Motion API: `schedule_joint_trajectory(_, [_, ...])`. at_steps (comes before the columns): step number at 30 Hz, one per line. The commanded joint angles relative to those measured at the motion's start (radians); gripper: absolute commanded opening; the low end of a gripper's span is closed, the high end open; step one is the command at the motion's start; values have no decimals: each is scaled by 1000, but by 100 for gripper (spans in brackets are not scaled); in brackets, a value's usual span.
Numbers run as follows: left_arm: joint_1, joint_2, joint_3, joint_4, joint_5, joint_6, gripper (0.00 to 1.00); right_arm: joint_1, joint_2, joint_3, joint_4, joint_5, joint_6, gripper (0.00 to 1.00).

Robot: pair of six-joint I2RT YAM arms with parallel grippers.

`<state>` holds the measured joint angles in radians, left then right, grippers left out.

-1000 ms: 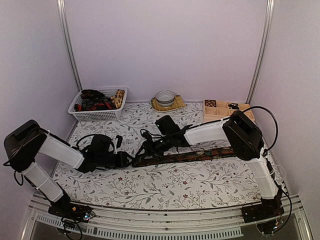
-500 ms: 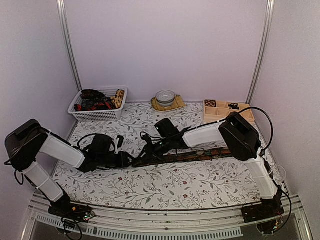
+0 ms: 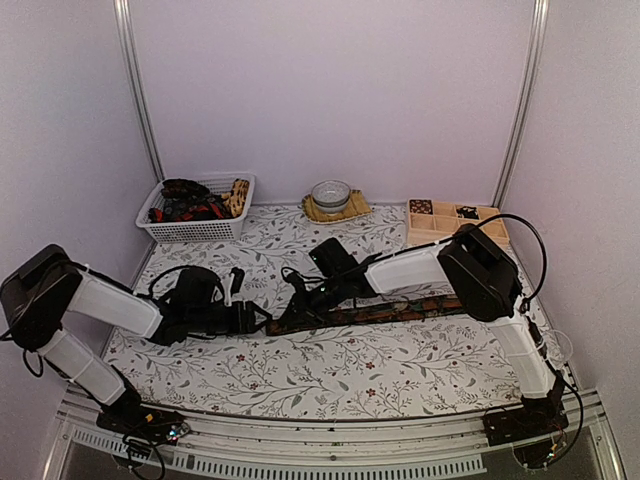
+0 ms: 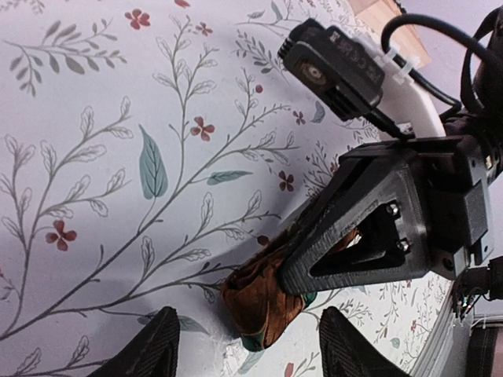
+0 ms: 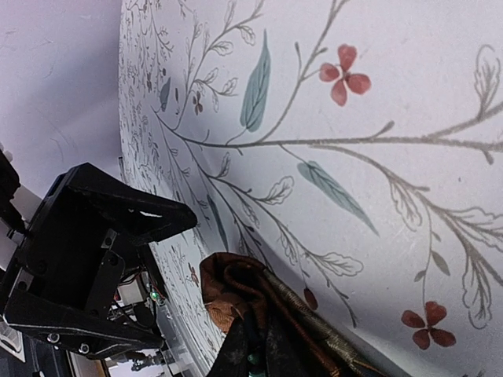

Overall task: Roll the ties
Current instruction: Roll the tie at the center of the board.

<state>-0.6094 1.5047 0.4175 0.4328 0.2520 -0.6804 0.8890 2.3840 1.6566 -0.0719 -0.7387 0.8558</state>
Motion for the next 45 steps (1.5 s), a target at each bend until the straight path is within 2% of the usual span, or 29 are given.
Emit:
schedule_joint_trajectory(1, [8,37,-37,103,54,-68,60,-3,95,38,-122,50,-94,6])
schedule_joint_trajectory(15, [-1,191,-74,319,125,-232,55,-5,115,23,-124,78,-118,7])
schedule_joint_trajectory(25, [-21,262,-144,470,119,-409,42,-8,110,3,-96,76,-101,6])
schedule_joint_trajectory(30, [-31,299,-145,522,116,-443,34,-8,108,-1,-92,78,-98,6])
schedule_joint_trajectory(32, [-33,308,-140,529,112,-446,28,-8,107,-4,-91,78,-97,6])
schedule_joint_trajectory(37, [-33,308,-120,470,84,-418,10,-8,103,-13,-83,78,-93,6])
schedule_joint_trajectory(39, [-33,301,-114,433,72,-405,0,-8,100,-14,-81,78,-92,6])
schedule_joint_trajectory(43, [-33,261,-85,316,40,-358,0,-10,89,-16,-81,80,-92,7])
schedule_joint_trajectory(45, [-33,224,-47,188,16,-303,0,-9,71,-17,-83,85,-95,15])
